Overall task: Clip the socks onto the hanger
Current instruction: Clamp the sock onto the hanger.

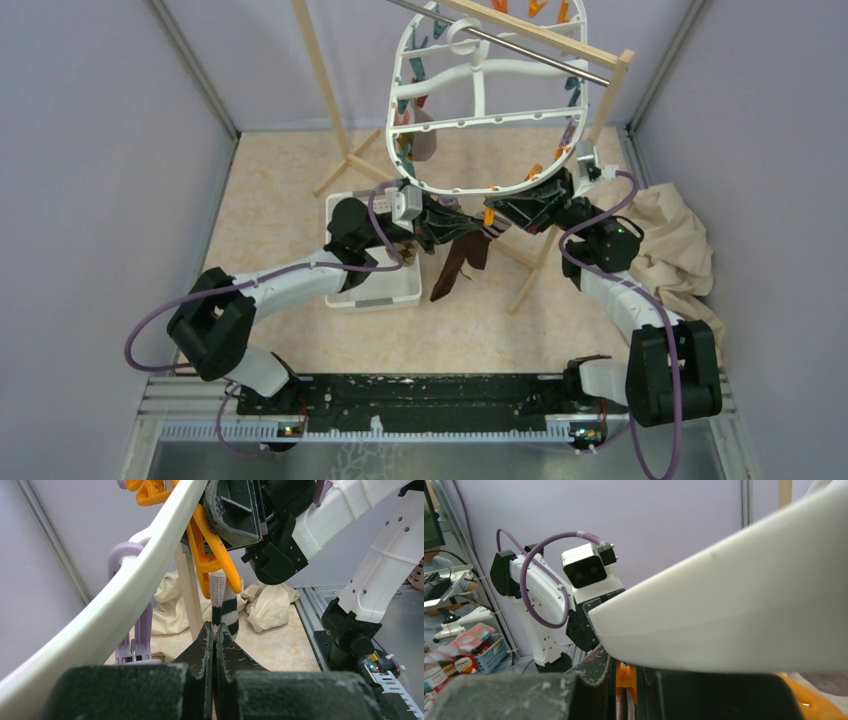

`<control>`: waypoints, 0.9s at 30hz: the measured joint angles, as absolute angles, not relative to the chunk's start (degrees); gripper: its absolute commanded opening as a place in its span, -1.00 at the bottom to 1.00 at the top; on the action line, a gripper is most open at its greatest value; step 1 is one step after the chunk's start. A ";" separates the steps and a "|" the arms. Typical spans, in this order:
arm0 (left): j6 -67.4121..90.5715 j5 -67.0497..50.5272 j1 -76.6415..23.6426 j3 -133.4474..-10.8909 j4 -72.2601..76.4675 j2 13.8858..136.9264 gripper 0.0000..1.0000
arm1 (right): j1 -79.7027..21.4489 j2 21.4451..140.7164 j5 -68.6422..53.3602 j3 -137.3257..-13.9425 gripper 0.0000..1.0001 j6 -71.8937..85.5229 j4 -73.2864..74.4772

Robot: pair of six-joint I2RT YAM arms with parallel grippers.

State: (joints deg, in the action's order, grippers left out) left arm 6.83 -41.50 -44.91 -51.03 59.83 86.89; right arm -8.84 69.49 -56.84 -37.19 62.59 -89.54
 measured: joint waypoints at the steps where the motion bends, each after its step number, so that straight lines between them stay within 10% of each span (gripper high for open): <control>1: 6.94 -41.52 -44.91 -51.05 59.81 86.89 -1.00 | -8.84 69.49 -56.86 -37.19 -1.00 62.59 -89.54; 27: 10.76 -43.77 -44.91 -52.99 58.24 85.97 -1.00 | -8.84 69.93 -56.93 -37.19 -1.00 62.11 -89.56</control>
